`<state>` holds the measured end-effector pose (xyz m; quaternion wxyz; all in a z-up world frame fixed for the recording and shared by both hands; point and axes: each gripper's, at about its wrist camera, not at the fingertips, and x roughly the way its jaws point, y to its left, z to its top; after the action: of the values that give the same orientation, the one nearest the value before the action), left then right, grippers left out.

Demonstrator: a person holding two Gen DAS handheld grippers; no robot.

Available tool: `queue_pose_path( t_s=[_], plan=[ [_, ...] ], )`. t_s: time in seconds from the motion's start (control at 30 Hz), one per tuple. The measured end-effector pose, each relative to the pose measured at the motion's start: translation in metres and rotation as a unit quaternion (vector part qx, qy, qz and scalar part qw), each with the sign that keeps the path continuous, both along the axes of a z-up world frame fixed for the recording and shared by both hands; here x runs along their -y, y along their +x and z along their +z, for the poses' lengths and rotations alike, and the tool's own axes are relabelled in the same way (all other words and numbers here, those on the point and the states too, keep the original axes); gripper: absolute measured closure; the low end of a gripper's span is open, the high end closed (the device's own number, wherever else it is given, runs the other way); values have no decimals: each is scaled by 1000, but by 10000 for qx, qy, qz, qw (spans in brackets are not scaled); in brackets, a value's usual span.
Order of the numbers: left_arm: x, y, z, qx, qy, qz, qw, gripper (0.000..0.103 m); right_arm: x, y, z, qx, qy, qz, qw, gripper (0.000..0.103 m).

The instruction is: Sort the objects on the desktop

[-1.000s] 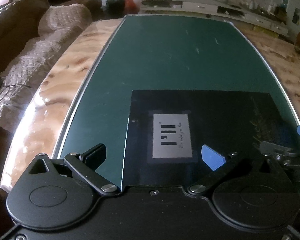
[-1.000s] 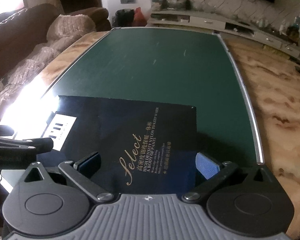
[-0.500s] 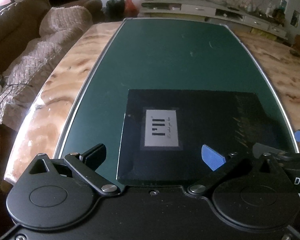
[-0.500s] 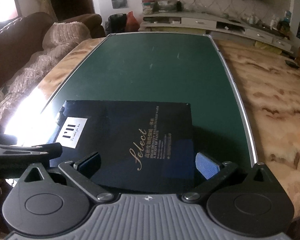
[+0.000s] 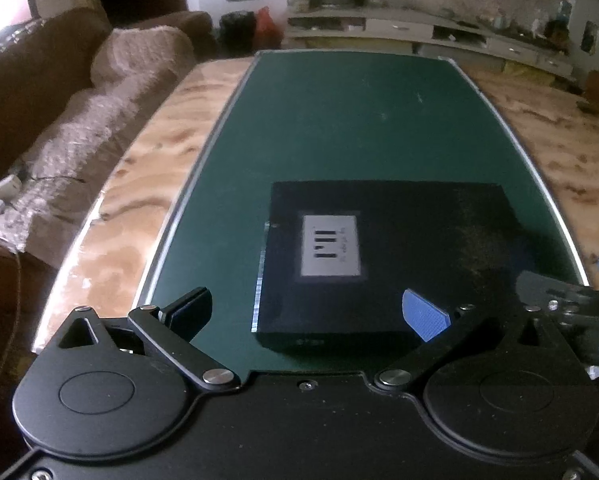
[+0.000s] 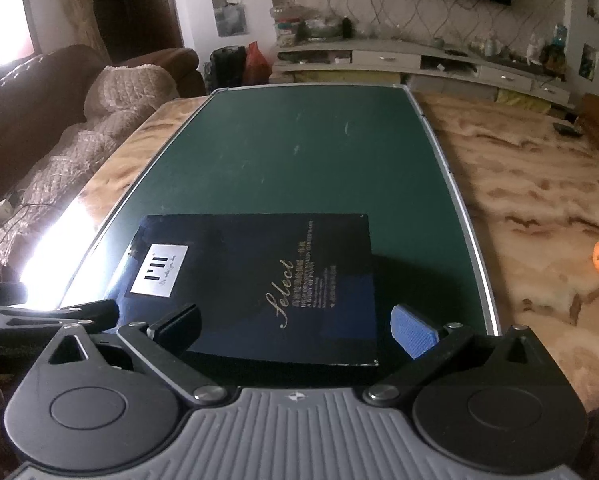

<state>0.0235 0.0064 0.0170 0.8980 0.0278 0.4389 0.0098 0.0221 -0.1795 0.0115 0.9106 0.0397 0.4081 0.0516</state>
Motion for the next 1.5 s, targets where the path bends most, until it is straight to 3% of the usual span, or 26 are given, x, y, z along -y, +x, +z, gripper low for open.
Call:
queue_pose_path(
  t_s=[0.33,0.83,1.5],
  plan=[
    [-11,-10,0,-101,4,99,9999,0,-12,-5,-1,2,-2,88,10000,0],
    [14,-19,-7,-187,-3,-245,9995,0,-2,-5,-4,-18,35,-64,10000,0],
    [15,-16,-11,-208,-22,-208,9996,0,9,-23,-13,-70,193,-135,9997,0]
  ],
)
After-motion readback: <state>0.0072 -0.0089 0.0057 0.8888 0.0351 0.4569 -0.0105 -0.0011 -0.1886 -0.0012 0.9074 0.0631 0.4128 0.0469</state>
